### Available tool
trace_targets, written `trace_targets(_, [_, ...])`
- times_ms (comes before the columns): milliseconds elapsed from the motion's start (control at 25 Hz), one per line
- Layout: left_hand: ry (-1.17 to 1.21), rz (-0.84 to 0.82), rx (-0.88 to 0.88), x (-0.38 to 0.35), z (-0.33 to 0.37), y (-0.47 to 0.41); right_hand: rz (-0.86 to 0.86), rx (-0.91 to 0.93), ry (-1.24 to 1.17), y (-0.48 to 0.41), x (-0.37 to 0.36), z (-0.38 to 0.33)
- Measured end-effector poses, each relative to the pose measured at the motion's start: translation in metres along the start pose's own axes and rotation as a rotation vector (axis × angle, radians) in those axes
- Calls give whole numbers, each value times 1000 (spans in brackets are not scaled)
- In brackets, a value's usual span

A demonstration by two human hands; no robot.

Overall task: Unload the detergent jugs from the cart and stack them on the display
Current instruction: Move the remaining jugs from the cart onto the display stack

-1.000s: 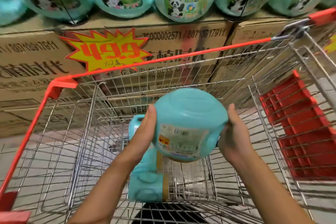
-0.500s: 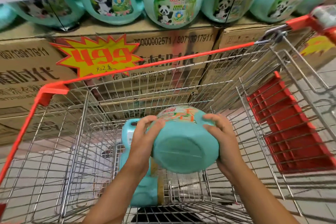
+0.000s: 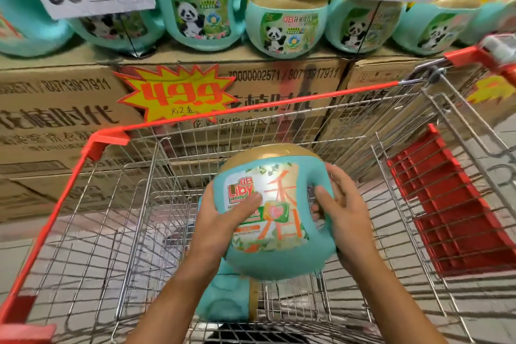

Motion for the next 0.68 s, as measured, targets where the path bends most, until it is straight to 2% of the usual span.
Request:
trace_targets(80, [34,135,-38,14,4,16,5,31,20,5,-12,3])
trace_targets(160, [25,246,-94,31,11,37,0,-24,3,10,-24,13])
trace_targets(360, [9,450,-126,89,14,105,-293,-224,-92,46,-96,34])
trace_targets(560, [64,710,-208,168,24,184,-520,-196,-93,101,-193,36])
trace_targets(680, [83,810,-271,219,33,231,-602,-191,-126,141,-249,46])
Point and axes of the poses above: each hand's wrist, its own y-axis away from the middle knuckle, its own x-axis out of the back of the hand, z = x × y, the point moved 10 cm from there along -y, towards the middle knuckle, and after that the axes turned 14 degrees about -y, right-handed, at the moved point
